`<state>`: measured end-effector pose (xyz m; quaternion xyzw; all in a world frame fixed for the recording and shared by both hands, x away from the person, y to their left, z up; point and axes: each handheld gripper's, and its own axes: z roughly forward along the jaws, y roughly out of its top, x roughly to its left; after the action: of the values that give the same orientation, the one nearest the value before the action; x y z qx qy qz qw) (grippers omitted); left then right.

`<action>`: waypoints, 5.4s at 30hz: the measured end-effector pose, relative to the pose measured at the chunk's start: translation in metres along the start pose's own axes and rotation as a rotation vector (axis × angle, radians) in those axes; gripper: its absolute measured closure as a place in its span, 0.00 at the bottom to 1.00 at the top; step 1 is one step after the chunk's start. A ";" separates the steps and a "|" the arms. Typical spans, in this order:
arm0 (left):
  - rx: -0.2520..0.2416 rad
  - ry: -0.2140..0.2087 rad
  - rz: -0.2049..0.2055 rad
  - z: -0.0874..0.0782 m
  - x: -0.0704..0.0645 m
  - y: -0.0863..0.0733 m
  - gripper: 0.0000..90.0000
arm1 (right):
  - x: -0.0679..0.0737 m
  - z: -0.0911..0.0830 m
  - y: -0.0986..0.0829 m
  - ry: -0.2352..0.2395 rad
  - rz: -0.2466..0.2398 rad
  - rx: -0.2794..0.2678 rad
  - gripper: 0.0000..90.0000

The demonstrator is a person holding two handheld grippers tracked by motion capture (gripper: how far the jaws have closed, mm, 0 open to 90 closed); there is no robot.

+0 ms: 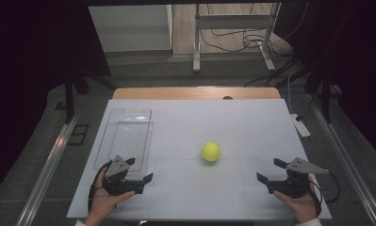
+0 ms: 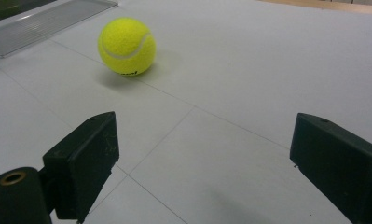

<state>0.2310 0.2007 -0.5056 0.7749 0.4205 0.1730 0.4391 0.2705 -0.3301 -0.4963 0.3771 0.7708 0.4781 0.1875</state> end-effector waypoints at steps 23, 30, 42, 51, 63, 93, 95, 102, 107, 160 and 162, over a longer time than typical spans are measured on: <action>-0.003 0.005 -0.004 0.000 0.000 0.000 0.12 | -0.001 0.006 -0.001 0.025 0.000 0.021 0.11; -0.006 0.008 0.003 -0.001 0.000 0.000 0.12 | 0.002 0.004 0.000 0.027 -0.009 0.019 0.11; -0.009 -0.005 -0.011 -0.002 0.000 0.002 0.11 | 0.005 0.002 0.002 0.028 -0.007 0.009 0.11; 0.010 -0.026 -0.047 -0.003 0.001 0.009 0.11 | 0.003 0.004 0.001 0.031 -0.009 0.014 0.11; 0.008 -0.034 -0.039 -0.006 0.002 0.025 0.10 | 0.002 0.002 0.000 0.037 -0.001 0.003 0.11; 0.045 -0.098 0.044 0.006 -0.011 0.056 0.09 | 0.002 0.003 -0.002 0.028 -0.003 0.013 0.11; 0.045 -0.098 0.046 0.007 -0.011 0.058 0.09 | 0.002 0.002 -0.002 0.027 -0.002 0.013 0.11; 0.035 -0.104 0.061 0.011 -0.014 0.069 0.09 | 0.002 0.003 -0.002 0.028 -0.001 0.014 0.11; 0.030 -0.110 0.066 0.015 -0.016 0.076 0.08 | 0.001 0.003 -0.002 0.026 -0.004 0.013 0.11; 0.100 -0.170 0.191 0.068 -0.046 0.124 0.08 | -0.002 0.002 -0.004 0.024 -0.001 0.021 0.11; 0.099 -0.173 0.188 0.070 -0.047 0.125 0.08 | -0.002 0.002 -0.004 0.024 -0.002 0.022 0.11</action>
<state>0.3106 0.0931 -0.4361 0.8436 0.3145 0.1250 0.4169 0.2716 -0.3311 -0.5012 0.3727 0.7784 0.4740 0.1746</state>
